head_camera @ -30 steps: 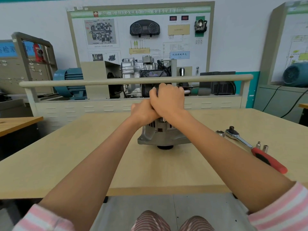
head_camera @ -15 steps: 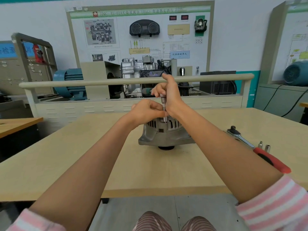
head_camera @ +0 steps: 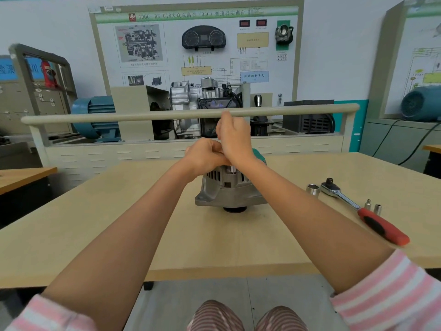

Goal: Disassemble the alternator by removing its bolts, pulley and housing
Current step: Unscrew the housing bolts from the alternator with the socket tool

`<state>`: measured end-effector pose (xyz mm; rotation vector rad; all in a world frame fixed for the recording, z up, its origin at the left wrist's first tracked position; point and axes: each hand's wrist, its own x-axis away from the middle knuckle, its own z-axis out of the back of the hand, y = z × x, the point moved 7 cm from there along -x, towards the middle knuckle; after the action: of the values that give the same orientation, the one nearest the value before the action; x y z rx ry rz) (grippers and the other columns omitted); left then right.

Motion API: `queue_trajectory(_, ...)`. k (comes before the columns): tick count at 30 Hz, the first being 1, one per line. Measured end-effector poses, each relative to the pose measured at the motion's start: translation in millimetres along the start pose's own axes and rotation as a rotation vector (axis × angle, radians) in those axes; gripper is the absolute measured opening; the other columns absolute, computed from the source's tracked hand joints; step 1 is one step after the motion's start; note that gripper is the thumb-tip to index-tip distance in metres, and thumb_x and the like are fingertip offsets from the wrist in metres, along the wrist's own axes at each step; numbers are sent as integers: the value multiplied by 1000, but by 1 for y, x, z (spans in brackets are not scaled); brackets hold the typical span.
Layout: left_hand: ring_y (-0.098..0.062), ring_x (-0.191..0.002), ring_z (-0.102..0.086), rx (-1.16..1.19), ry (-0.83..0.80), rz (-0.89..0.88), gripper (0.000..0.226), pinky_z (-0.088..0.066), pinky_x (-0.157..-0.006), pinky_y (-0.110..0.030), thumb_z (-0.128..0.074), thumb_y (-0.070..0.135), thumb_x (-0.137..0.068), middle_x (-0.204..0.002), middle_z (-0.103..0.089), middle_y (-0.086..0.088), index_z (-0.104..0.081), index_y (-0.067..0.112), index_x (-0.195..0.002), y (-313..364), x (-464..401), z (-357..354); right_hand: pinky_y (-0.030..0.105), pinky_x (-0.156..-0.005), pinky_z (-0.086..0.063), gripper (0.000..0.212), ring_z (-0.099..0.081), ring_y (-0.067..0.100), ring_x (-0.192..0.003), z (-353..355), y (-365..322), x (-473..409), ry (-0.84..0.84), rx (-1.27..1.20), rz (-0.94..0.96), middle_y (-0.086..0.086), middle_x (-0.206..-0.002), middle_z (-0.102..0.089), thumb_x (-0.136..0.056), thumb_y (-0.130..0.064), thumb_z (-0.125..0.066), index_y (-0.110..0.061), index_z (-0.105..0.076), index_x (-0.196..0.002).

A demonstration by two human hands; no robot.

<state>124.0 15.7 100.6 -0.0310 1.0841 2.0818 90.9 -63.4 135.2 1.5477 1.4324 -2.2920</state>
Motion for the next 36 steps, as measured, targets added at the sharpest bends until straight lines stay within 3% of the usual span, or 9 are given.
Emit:
queue_trajectory(4,-35,-93,-56,-56,39,4,11,-45,-93,-47,-59,6,-88,-95,-65,-20,-64,2,-96,0,-2,2,36,-86,-36,37,-57,25,-85,-2,-19,11,53,908,224,9,-82,-65,-93,-27,-38,-6,-67,-83)
queue_trajectory(7,-27,-86,-48,-79,52,0,9,-39,-78,-37,-51,3,-90,-89,-58,-16,-58,7,-94,2,-1,0,36,-88,-34,37,-56,28,-97,-1,-21,12,44,1061,184,11,-99,-64,-91,-31,-38,-5,-64,-96)
queue_trajectory(13,-31,-87,-53,-66,53,-15,5,-42,-91,-44,-56,11,-86,-83,-63,-12,-60,10,-87,5,6,-2,33,-90,-30,25,-50,24,-88,-1,-18,13,30,846,204,5,-83,-55,-90,-27,-43,-8,-58,-82)
queue_trajectory(16,-32,-102,-61,-14,23,-14,41,-40,-102,-53,-63,31,-67,-97,-70,-18,-67,3,-95,6,9,-3,30,-74,-28,40,-37,15,-64,2,-14,10,1,499,179,-4,-56,-35,-89,-18,-48,-14,-37,-51)
queue_trajectory(19,-23,-104,-64,5,-5,-13,6,-36,-107,-49,-73,23,-79,-89,-74,-4,-70,18,-79,2,5,-5,25,-55,-27,48,-30,13,-50,6,-2,3,-63,54,4,-1,-46,-31,-90,-10,-47,-14,-31,-45)
queue_trajectory(23,-22,-104,-64,6,-29,-30,7,-33,-110,-50,-74,29,-82,-90,-75,-3,-73,22,-80,1,3,-6,21,-68,-43,50,-45,17,-57,-2,9,-6,-210,-348,-235,8,-48,-37,-93,-13,-39,-13,-37,-43)
queue_trajectory(26,-23,-85,-60,27,-47,-31,30,-33,-109,-51,-73,32,-82,-82,-68,-11,-72,3,-89,1,3,-8,22,-69,-45,60,-44,16,-51,-5,11,-8,-225,-527,-299,5,-42,-34,-94,-14,-37,-16,-33,-34)
queue_trajectory(31,-20,-84,-60,21,-15,-16,32,-34,-109,-50,-74,30,-80,-78,-68,-8,-71,-1,-87,-1,2,-7,24,-69,-43,52,-45,16,-54,-3,14,-7,-159,-351,-266,-1,-40,-41,-92,-12,-40,-12,-37,-40)
queue_trajectory(36,-27,-105,-62,-39,11,7,8,-36,-107,-49,-72,20,-82,-84,-72,-3,-68,19,-74,-1,0,-5,29,-62,-30,48,-37,17,-56,4,0,2,-92,152,97,3,-52,-36,-96,-15,-43,-12,-35,-49)
